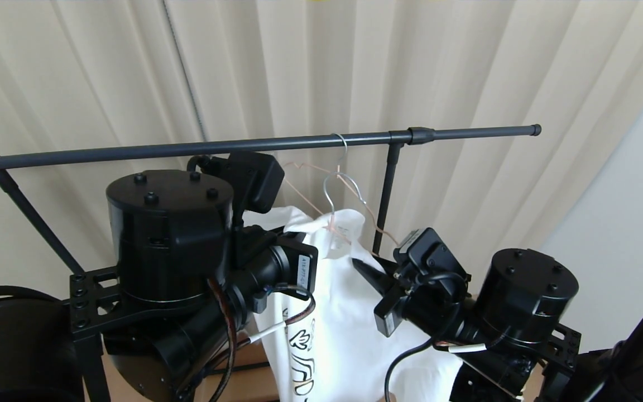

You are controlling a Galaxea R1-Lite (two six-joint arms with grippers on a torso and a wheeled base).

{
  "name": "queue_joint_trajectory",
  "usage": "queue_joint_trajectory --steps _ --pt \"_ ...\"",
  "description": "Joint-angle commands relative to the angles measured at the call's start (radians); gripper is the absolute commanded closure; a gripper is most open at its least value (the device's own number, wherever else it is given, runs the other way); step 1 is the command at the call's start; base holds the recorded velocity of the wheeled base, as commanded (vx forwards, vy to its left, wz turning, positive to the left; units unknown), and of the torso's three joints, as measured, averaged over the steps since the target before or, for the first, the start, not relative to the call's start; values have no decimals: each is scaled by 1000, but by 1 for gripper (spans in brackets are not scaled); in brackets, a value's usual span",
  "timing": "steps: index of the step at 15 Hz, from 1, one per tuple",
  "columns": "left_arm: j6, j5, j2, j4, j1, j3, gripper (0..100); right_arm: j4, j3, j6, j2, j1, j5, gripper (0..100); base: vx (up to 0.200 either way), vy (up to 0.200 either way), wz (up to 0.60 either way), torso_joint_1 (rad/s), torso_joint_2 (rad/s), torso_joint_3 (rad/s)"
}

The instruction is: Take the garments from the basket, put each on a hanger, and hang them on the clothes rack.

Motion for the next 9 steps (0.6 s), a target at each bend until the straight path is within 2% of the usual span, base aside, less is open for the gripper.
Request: queue_joint_trajectory --steps 1,9 --pt "-1 1 3 0 3 16 100 -19 6 1 -2 5 0 100 0 0 0 0 0 0" --pt "-2 2 6 0 7 60 100 -114 40 1 -16 34 6 100 0 0 0 0 0 0"
